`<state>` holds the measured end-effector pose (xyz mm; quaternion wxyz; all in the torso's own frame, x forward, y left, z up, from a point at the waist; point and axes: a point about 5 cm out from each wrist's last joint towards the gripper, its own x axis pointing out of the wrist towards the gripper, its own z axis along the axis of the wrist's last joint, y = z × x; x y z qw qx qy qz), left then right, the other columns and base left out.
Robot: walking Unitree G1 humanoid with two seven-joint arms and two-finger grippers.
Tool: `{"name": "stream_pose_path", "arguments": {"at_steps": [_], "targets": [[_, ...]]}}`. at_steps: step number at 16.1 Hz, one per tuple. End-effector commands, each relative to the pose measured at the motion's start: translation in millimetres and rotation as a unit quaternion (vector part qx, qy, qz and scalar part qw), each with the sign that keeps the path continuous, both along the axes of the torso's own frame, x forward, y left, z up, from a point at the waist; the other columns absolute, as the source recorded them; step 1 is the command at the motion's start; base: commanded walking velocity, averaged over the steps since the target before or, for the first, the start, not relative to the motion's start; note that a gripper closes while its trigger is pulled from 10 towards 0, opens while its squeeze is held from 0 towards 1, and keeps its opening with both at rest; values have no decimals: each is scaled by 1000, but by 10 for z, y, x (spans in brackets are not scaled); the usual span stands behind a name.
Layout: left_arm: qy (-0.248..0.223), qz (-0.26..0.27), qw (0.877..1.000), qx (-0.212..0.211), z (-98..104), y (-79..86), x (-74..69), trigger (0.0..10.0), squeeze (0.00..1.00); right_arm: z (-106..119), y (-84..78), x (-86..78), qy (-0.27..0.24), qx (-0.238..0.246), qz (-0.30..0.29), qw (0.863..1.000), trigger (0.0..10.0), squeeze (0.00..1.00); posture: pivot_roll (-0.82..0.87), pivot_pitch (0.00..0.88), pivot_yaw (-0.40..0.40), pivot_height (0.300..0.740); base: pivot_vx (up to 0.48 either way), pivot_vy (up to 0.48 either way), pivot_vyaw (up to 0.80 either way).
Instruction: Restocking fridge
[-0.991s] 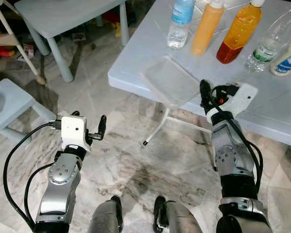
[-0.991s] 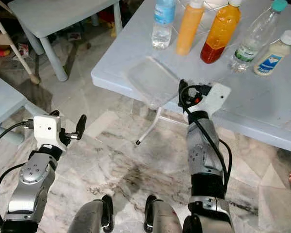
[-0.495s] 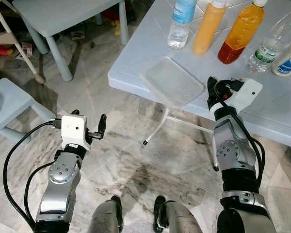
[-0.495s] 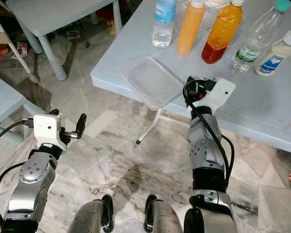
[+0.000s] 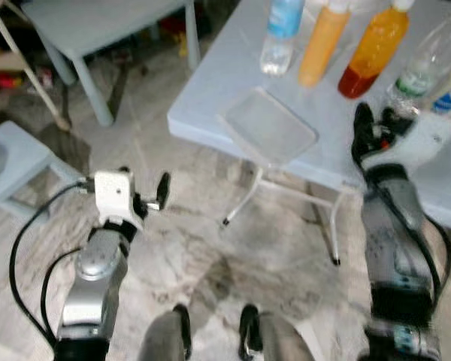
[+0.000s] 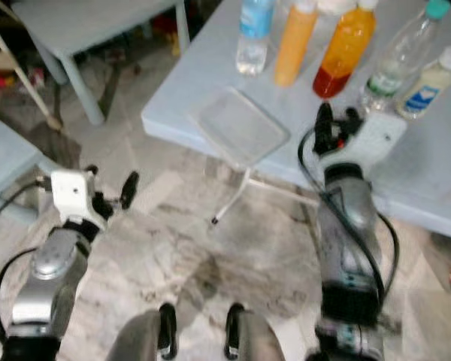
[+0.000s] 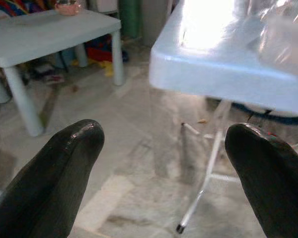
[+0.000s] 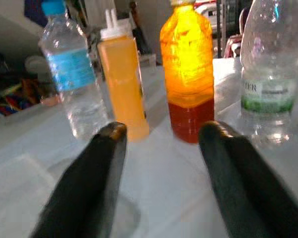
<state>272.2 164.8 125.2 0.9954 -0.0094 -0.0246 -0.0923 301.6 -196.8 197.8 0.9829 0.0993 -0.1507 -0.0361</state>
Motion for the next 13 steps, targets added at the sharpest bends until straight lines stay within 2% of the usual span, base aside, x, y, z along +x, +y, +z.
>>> {"name": "stream_pose_path", "arguments": {"at_steps": [1, 3, 5, 8, 13], "targets": [[3, -4, 1000, -6, 1, 11, -32, 10000, 0, -1, 57, -75, 5, -10, 6, 1000, 10000, 1000, 29, 187, 1, 740, 0, 0, 0], [2, -6, 1000, -12, -13, -12, -28, 10000, 0, -182, 171, -285, 29, -42, 26, 998, 10000, 1000, 9, 173, -3, 740, 302, 0, 0], [-6, -12, 1000, -25, 19, -74, 21, 10000, 0, -238, 245, -386, 36, -72, 39, 996, 10000, 1000, -6, 163, -6, 740, 369, 0, 0], [-13, -27, 999, -36, 66, -163, 77, 10000, 0, -173, 275, -337, 34, -75, 39, 996, 10000, 1000, -14, 148, -7, 740, 412, 0, 0], [-13, -28, 999, -39, 62, -165, 93, 10000, 0, -97, 305, -297, 22, -86, 40, 995, 10000, 1000, -14, 141, -21, 740, 419, 0, 0]]}}
